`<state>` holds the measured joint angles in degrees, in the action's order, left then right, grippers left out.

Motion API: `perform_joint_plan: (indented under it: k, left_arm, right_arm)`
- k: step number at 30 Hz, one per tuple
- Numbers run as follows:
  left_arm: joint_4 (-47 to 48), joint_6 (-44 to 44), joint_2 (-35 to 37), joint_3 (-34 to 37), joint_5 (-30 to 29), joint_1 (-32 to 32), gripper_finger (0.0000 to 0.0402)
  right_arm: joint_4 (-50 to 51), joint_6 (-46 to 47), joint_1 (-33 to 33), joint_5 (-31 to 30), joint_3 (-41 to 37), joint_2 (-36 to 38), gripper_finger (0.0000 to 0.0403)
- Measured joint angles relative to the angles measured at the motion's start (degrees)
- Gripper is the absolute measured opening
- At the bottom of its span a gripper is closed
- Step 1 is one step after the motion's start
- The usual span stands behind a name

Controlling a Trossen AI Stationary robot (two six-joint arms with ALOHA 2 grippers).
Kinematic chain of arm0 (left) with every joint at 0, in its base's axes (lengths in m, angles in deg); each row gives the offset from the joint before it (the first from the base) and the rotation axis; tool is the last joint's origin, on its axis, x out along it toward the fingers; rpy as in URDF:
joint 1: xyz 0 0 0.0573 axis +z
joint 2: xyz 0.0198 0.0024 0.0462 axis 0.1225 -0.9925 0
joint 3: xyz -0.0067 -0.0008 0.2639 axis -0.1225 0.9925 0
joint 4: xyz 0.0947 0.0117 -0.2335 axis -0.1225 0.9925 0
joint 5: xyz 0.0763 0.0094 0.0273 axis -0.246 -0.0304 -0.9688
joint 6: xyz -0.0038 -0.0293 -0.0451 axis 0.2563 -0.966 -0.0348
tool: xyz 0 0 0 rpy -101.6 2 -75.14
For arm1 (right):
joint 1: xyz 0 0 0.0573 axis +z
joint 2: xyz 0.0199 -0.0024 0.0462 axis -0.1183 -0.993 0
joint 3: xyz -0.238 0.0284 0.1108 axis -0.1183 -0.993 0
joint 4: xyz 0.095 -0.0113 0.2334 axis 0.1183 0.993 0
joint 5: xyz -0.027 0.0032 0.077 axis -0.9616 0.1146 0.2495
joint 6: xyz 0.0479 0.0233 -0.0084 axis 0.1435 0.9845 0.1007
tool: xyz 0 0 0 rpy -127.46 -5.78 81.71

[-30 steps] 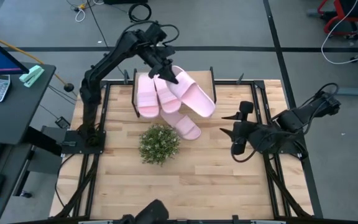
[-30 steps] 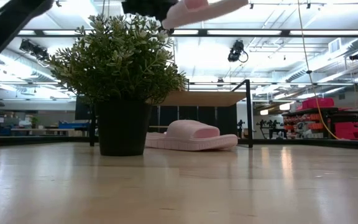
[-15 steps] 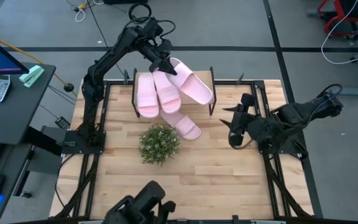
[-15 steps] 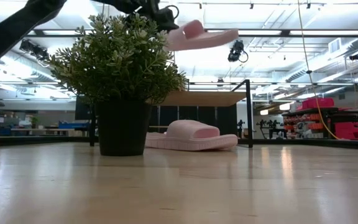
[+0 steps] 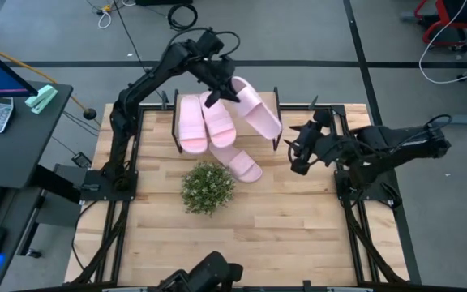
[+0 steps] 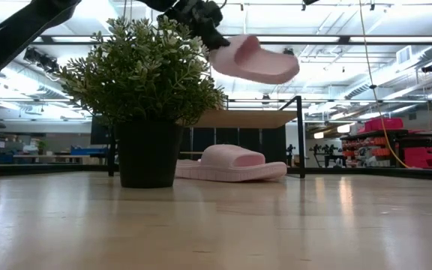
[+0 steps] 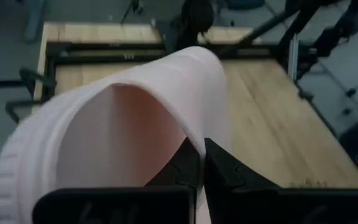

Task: Pick and place slides into the shelf
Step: Put the pink slide on the shelf

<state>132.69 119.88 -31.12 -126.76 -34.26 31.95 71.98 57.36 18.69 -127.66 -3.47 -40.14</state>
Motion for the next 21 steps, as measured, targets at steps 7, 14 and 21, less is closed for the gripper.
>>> perform_joint_plan:
  k: [7, 14, 21]
  left_arm:
    - [5.2, 4.2, 0.2, -0.2, -2.5, 0.1, 0.0011]
    - [5.5, 5.7, 0.3, -1.2, -2.4, 0.0, 0.0011]
    - [8.1, 7.1, 0.3, -1.2, -2.5, 0.0, 0.0011]
  right_arm:
    - [-3.7, -0.3, -2.6, 0.9, 0.0, 0.0, 0.0197]
    - [-7.2, -0.9, -7.3, 3.2, 0.0, 0.0, 0.0197]
    - [-9.0, -3.8, -11.8, 10.0, 0.0, 0.0, 0.0197]
